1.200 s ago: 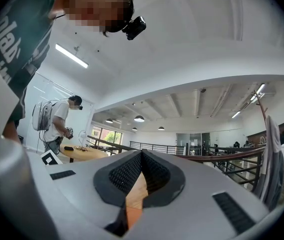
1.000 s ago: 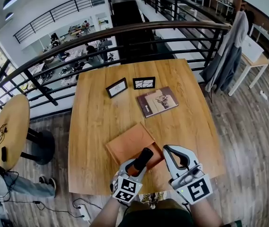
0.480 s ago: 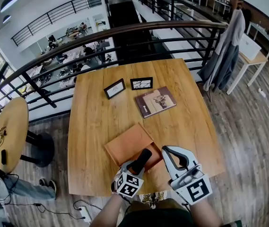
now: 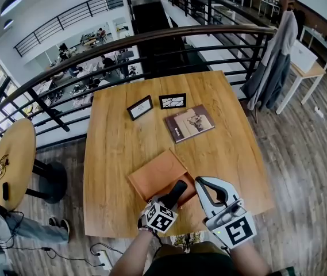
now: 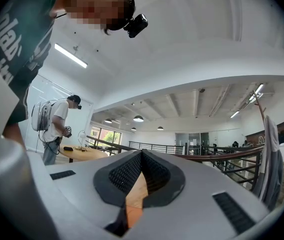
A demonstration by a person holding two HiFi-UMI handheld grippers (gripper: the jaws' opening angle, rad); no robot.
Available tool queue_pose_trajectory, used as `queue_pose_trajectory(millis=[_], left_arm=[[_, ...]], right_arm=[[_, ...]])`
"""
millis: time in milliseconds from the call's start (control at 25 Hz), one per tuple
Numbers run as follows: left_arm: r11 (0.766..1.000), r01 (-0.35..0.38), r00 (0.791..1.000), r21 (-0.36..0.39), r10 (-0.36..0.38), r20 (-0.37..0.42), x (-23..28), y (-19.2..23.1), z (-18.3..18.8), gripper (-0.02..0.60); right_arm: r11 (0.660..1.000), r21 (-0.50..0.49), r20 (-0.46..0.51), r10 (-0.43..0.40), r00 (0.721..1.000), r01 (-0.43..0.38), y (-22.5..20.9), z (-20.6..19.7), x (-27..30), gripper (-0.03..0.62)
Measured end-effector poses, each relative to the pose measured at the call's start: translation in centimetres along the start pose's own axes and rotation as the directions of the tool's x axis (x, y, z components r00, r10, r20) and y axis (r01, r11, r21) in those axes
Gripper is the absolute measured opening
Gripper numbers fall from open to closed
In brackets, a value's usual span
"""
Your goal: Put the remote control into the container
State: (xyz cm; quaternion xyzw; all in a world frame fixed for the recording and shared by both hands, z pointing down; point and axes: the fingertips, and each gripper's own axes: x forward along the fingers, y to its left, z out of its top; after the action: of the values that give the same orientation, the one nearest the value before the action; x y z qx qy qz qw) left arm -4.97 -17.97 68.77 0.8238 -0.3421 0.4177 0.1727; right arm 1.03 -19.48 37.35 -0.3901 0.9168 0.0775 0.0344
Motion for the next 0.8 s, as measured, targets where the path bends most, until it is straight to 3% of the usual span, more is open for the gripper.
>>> queue_pose_trajectory(millis=[320,800], left_arm=[[0.999,0.031,0.990,-0.034,-0.036,-0.133,1.6,0.5,-1.7,0.186],[0.996,0.064,0.965,-0.058,-0.077,-0.252,4.1,0.3,-3.5,0.186]], right_arm=[[1.000,0.000,-0.006,0.010,1.000,-0.010,0.4,0.0,0.2,0.017],[1.000,-0.001,-0.012,0.007,1.000,-0.007,-0.1,-0.3,-0.2,0.016]])
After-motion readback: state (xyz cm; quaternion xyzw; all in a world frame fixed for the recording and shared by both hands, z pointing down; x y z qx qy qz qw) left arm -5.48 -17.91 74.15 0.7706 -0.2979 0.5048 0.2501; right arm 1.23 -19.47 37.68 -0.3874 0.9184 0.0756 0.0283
